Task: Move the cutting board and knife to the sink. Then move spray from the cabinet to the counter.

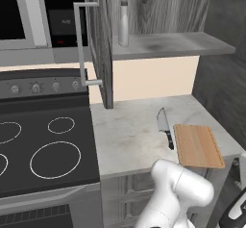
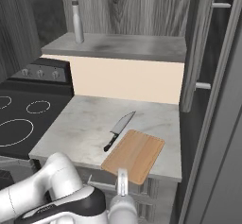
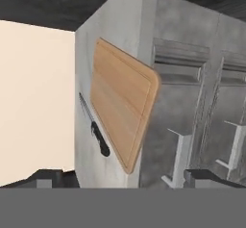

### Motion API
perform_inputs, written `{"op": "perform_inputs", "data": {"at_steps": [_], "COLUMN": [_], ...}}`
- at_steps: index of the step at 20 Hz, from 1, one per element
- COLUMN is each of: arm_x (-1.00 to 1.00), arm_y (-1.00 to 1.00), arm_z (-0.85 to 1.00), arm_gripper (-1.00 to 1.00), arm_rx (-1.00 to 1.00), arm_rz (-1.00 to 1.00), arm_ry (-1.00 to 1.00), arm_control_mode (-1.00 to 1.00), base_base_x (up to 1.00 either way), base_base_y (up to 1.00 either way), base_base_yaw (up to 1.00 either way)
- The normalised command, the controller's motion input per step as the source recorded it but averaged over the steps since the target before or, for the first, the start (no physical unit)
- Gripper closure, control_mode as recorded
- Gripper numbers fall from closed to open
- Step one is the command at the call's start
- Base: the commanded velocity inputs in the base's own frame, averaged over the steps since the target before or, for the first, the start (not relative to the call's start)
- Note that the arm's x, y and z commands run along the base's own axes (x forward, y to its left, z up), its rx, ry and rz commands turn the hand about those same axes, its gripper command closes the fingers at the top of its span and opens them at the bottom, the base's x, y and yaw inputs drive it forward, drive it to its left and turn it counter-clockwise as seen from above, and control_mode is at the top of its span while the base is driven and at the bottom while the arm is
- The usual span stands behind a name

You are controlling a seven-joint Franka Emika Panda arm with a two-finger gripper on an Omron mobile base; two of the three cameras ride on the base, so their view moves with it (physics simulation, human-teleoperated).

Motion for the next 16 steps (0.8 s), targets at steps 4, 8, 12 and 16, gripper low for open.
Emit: {"op": "perform_inputs", "data": {"at_steps": [4,8,12,16], "arm_x": [0.05,0.27,0.30,0.21], "arm_y": [-0.27,-0.29,-0.29,-0.28], "arm_z": [-0.26,-0.33,-0.41,-0.41], "arm_gripper": [-1.00,-1.00,-1.00,-1.00], "arm_rx": [0.05,0.08,0.06,0.03], "arm_rz": [0.00,0.00,0.00,0.00], "arm_ry": [-0.06,-0.05,-0.06,-0.14], "arm_control_mode": [-1.00,-1.00,-1.00,-1.00], "base_base_x": [0.00,0.00,0.00,0.00], "base_base_y": [0.00,0.00,0.00,0.00], "base_base_yaw": [0.00,0.00,0.00,0.00]}}
